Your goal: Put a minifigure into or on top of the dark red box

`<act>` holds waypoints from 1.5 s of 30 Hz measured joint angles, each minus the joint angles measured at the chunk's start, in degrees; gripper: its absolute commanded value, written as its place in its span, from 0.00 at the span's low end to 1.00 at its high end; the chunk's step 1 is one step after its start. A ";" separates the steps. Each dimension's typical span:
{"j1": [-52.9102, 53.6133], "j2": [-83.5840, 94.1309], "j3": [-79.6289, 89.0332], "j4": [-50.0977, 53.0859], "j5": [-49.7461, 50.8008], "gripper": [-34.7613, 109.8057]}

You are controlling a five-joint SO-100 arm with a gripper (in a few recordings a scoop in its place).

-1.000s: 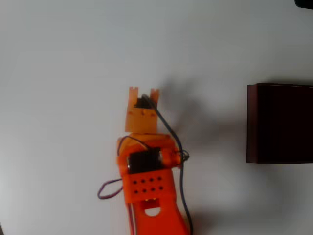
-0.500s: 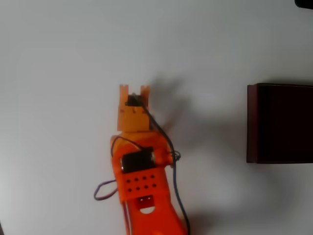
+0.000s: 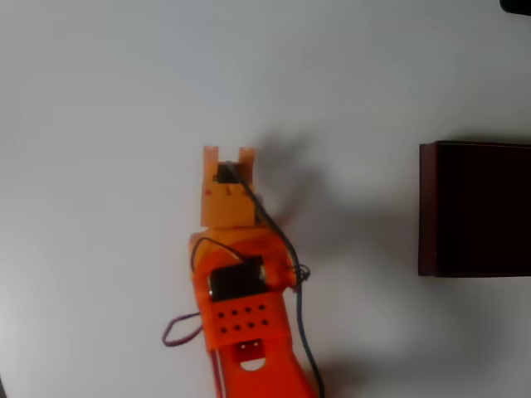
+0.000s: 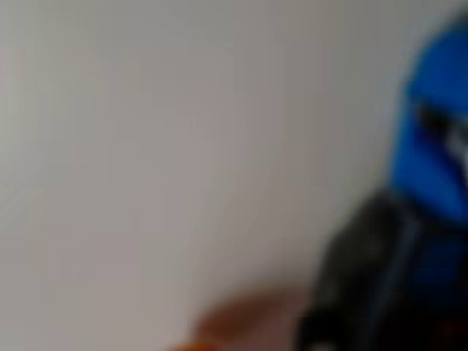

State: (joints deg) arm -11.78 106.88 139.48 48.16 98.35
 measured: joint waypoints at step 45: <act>9.23 2.46 -12.39 13.10 -23.38 0.24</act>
State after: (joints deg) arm -2.55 109.34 127.09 61.26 74.97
